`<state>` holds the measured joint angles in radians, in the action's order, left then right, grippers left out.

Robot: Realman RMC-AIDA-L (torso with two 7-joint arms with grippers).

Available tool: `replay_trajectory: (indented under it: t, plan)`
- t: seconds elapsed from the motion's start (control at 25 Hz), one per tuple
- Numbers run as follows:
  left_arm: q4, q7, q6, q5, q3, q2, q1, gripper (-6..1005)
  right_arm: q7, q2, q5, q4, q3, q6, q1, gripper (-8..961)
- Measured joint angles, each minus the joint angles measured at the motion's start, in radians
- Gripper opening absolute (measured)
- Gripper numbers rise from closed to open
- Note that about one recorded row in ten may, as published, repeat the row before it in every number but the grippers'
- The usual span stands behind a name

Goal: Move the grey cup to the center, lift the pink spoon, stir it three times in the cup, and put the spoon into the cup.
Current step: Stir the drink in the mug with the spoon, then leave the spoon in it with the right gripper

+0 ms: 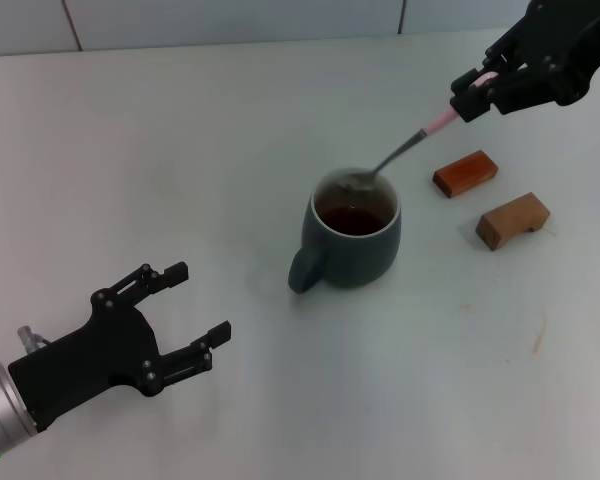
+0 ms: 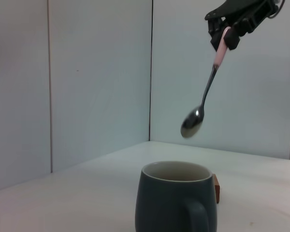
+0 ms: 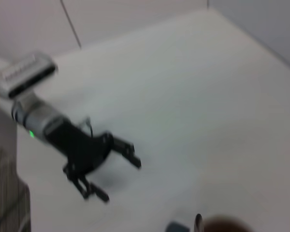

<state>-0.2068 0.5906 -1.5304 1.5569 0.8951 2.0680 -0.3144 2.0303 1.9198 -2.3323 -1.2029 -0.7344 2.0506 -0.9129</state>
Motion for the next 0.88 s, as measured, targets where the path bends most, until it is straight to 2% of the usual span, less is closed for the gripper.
replay_trajectory:
  t: [0.24, 0.52, 0.64, 0.72, 0.88]
  plan:
    - [0.0, 0.0, 0.004, 0.0, 0.0, 0.0, 0.0, 842, 0.037, 0.013, -0.13, -0.006, -0.101, -0.018, -0.082, 125]
    - [0.0, 0.0, 0.007, 0.0, -0.001, 0.001, -0.001, 842, 0.041, 0.037, -0.181, 0.009, -0.18, -0.079, -0.116, 125]
    - [0.0, 0.001, 0.008, -0.001, -0.001, 0.001, -0.003, 842, 0.041, 0.059, -0.204, 0.046, -0.261, -0.134, -0.135, 125]
    - [0.0, 0.001, 0.008, -0.001, -0.001, 0.001, -0.003, 842, 0.041, 0.066, -0.214, 0.06, -0.281, -0.147, -0.142, 125]
    - [0.0, 0.003, 0.009, -0.001, -0.004, 0.002, -0.005, 842, 0.041, 0.102, -0.275, 0.092, -0.345, -0.21, -0.166, 125]
